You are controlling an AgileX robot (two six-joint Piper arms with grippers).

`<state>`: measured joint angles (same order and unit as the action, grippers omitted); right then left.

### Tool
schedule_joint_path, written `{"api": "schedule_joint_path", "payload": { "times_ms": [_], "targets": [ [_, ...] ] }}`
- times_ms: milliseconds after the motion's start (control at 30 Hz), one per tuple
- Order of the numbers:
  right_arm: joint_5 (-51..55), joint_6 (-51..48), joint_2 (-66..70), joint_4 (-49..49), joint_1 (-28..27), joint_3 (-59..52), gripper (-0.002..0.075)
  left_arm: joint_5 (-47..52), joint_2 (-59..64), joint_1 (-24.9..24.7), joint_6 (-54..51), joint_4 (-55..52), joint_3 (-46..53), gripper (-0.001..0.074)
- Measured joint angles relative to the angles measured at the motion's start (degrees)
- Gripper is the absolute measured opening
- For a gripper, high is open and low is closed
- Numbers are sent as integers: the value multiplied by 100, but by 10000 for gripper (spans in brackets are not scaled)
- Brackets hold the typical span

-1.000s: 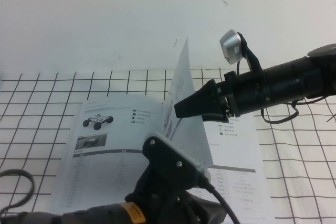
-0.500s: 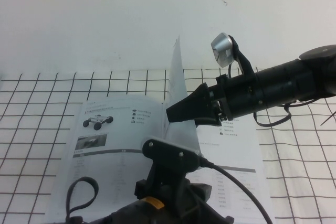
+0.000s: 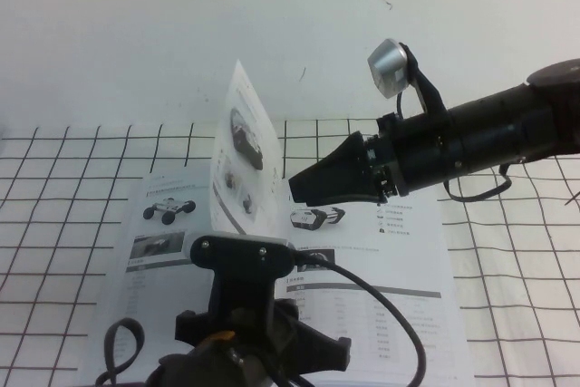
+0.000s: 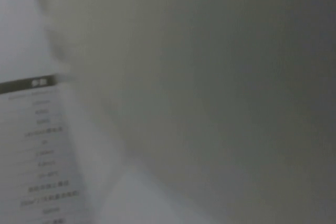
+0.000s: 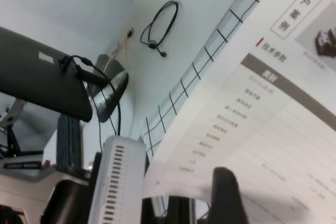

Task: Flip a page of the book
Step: Open the closed book

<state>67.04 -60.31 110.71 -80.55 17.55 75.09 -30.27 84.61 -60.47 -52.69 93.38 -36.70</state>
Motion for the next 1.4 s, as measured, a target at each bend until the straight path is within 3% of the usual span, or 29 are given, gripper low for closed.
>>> {"api": "schedule_joint_path", "payload": {
  "times_ms": [233,333,600,700,967,1400],
  "targets": [
    [-2,210,-316,1142,0,141,444,-311,0,0,-472,703,0,-2],
    [-141,468,-318,1933,0,141,407,-370,0,69,-515,749,0,-2],
    [-815,1064,-318,3559,0,141,70,848,0,1088,-538,762,70,-2],
    [-931,1098,-295,3716,0,141,20,1508,0,1619,-538,749,125,-2],
    [-1089,1098,205,3750,0,141,1,2726,12,2415,-538,697,200,-2],
    [-1269,1123,565,3998,0,141,0,3027,903,2499,-538,633,274,-2]
  ]
}}
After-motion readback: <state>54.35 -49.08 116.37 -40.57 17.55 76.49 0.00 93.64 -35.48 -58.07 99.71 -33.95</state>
